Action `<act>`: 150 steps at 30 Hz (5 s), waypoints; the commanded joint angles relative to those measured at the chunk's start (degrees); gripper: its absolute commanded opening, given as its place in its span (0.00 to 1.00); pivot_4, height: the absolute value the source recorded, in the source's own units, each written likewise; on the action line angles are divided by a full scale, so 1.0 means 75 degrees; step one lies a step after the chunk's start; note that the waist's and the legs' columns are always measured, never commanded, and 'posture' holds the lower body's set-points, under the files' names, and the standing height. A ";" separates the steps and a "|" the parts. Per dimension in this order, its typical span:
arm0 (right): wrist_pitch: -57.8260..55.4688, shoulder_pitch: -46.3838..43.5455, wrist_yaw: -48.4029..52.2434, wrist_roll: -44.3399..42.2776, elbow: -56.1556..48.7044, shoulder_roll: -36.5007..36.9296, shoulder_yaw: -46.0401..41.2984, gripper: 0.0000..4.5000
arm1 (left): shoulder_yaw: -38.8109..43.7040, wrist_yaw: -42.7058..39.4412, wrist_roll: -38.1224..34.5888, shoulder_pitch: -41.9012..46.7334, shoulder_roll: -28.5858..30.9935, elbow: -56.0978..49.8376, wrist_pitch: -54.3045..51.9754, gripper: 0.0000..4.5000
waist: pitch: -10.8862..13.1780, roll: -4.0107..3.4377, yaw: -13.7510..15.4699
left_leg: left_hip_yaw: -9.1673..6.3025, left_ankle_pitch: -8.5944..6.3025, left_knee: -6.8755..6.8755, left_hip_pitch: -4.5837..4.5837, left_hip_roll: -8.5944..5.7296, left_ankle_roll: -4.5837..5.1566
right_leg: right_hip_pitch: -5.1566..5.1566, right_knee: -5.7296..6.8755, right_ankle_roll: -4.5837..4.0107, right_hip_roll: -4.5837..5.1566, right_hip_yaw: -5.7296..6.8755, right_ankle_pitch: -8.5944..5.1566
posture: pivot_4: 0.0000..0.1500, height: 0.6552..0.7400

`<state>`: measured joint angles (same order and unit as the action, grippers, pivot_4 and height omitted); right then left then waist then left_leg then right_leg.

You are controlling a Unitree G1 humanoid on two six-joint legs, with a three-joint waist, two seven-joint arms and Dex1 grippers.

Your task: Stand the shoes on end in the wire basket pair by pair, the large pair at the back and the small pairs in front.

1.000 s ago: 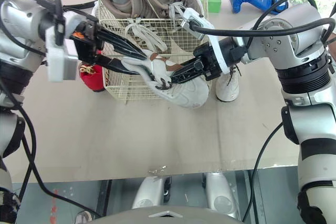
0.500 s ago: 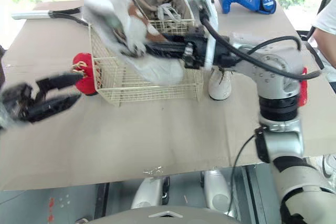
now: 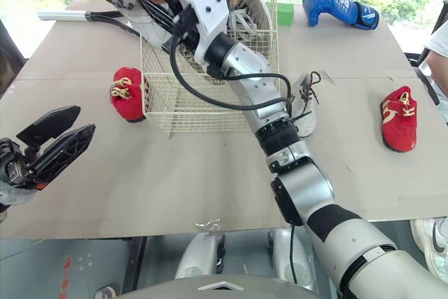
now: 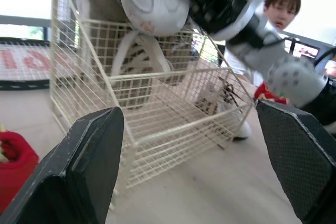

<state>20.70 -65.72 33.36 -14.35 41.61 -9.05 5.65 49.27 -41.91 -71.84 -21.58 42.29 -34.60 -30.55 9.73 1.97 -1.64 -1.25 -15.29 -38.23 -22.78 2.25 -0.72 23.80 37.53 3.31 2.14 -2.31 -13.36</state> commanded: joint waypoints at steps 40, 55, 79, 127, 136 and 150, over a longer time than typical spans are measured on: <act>-0.1234 0.1395 0.0956 0.0999 -0.0611 0.0668 0.0259 0.99 | -0.0834 0.0076 0.0803 0.0851 -0.0286 0.0365 0.0313 0.96 | -0.0006 -0.0005 -0.0106 | -0.0002 -0.0006 0.0117 0.0207 0.0004 0.0010 | -0.0154 -0.0034 -0.0052 -0.0008 -0.0009 -0.0034 | 1.00 1.00; -0.6948 0.0347 0.1653 0.0718 -0.4124 0.1899 0.0947 0.87 | -0.0739 -0.0164 0.0993 0.0473 -0.0407 0.0314 0.0350 0.96 | 0.0003 -0.0017 -0.0111 | -0.0021 0.0001 0.0117 0.0024 0.0008 -0.0002 | 0.0011 -0.0056 -0.0036 -0.0008 0.0010 -0.0022 | 1.00 1.00; -0.6877 -0.1488 0.1573 0.0589 -0.1982 0.1304 0.0768 0.07 | -0.0505 -0.0852 0.1216 0.0011 -0.0340 0.0140 0.0542 0.96 | 0.0017 -0.0041 -0.0111 | -0.0025 0.0000 0.0126 0.0001 0.0011 -0.0001 | 0.0014 -0.0083 -0.0035 -0.0012 0.0030 -0.0022 | 1.00 1.00; -0.8146 0.4426 0.0353 -0.3088 -0.9577 0.3880 -0.0508 0.99 | -0.2304 -0.1001 0.1333 0.1683 0.0020 0.0731 0.0024 0.96 | 0.0010 -0.0034 0.0079 | -0.0075 0.0008 0.0113 0.0003 0.0011 -0.0013 | -0.0023 -0.0085 -0.0038 -0.0007 0.0081 -0.0020 | 1.00 1.00; -1.1839 0.5549 -0.0727 -0.4888 -1.0090 0.7377 -0.3055 0.99 | -0.3691 -0.0813 0.1424 0.3017 0.0540 0.0205 -0.0699 0.96 | 0.0008 -0.0029 0.0129 | -0.0075 0.0008 0.0110 0.0005 0.0009 -0.0011 | -0.0031 -0.0087 -0.0038 -0.0009 0.0079 -0.0020 | 1.00 1.00; -1.2191 0.2726 -0.0527 -0.3284 -0.4370 0.6462 -0.1257 0.99 | -0.4140 -0.1124 0.0194 0.4802 0.1365 -0.0041 -0.1689 0.96 | 0.0006 -0.0025 -0.0055 | -0.0046 0.0007 0.0105 -0.0002 0.0009 -0.0004 | -0.0020 -0.0101 -0.0032 -0.0019 0.0035 -0.0018 | 1.00 1.00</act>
<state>-72.70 -43.06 27.46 -40.60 6.12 39.28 -4.28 17.42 -49.36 -68.89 13.35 51.40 -33.24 -43.24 9.77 1.78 -2.05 -1.60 -15.23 -37.44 -22.80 2.32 -0.75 23.65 36.78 3.07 1.99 -2.04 -13.50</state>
